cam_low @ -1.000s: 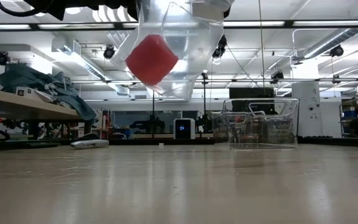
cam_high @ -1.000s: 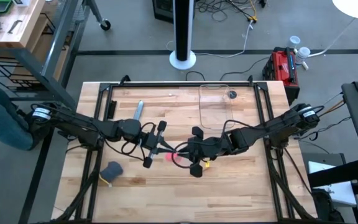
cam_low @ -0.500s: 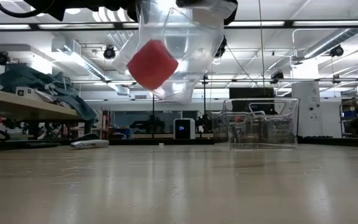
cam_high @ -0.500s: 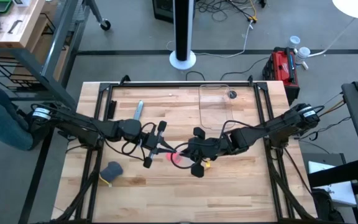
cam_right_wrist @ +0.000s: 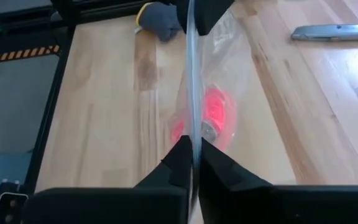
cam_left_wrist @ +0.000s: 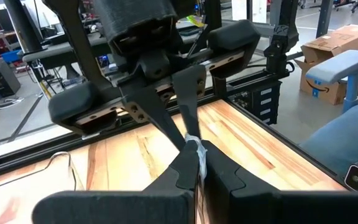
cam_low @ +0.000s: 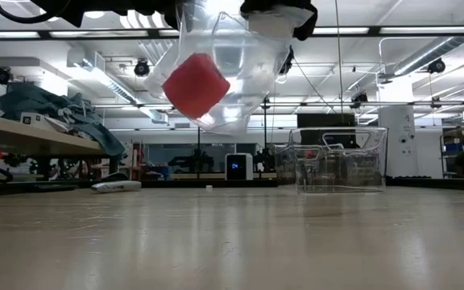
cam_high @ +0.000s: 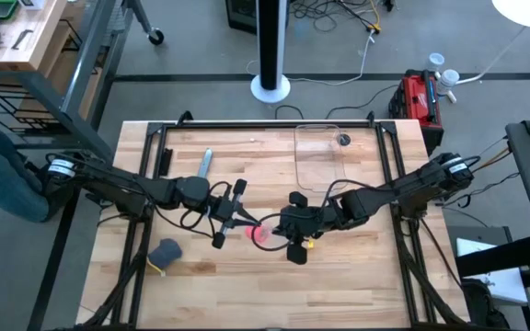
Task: Roll bandage
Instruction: Close the transparent zip bag
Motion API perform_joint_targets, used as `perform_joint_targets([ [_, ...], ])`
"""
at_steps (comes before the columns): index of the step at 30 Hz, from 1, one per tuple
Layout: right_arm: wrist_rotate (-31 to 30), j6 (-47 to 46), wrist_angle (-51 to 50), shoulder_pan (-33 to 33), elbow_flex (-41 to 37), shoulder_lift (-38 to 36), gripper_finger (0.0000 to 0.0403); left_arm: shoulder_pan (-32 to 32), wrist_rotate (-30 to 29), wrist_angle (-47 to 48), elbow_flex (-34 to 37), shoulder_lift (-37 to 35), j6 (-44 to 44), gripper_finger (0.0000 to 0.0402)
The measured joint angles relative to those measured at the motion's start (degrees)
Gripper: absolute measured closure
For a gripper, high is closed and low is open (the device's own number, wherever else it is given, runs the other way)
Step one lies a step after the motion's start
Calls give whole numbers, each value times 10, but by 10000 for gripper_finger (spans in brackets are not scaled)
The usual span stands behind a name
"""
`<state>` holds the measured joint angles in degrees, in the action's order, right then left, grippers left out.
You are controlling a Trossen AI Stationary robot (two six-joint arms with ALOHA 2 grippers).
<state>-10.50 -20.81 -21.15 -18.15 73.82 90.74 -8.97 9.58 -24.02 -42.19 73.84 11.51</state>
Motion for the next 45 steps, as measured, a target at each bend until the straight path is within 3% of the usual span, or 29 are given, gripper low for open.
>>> perform_joint_targets([
  [4, 19, -9, -9, -1, 0, 0, 377, 0, 0, 1, 0, 0, 0, 401],
  [8, 29, -17, -22, -3, 0, -1, 398, 0, 0, 3, 0, 0, 0, 401],
  [14, 49, -27, -25, -6, 0, -1, 380, 0, 0, 3, 0, 0, 0, 401],
  [18, 66, -33, -31, -10, 0, -2, 399, 0, 0, 1, 0, 0, 0, 401],
  [31, 92, -66, -86, -20, 0, -30, 400, 0, -5, 7, 0, 0, 0, 401],
  [35, 70, -59, -112, -22, 6, -84, 399, 1, -44, 6, 0, 0, -9, 401],
  [41, -25, -33, -127, -36, 6, -164, 398, 4, -47, -65, 0, 0, -38, 401],
  [45, -53, -16, -128, -41, 6, -189, 399, 4, -48, -95, 0, 0, -45, 401],
])
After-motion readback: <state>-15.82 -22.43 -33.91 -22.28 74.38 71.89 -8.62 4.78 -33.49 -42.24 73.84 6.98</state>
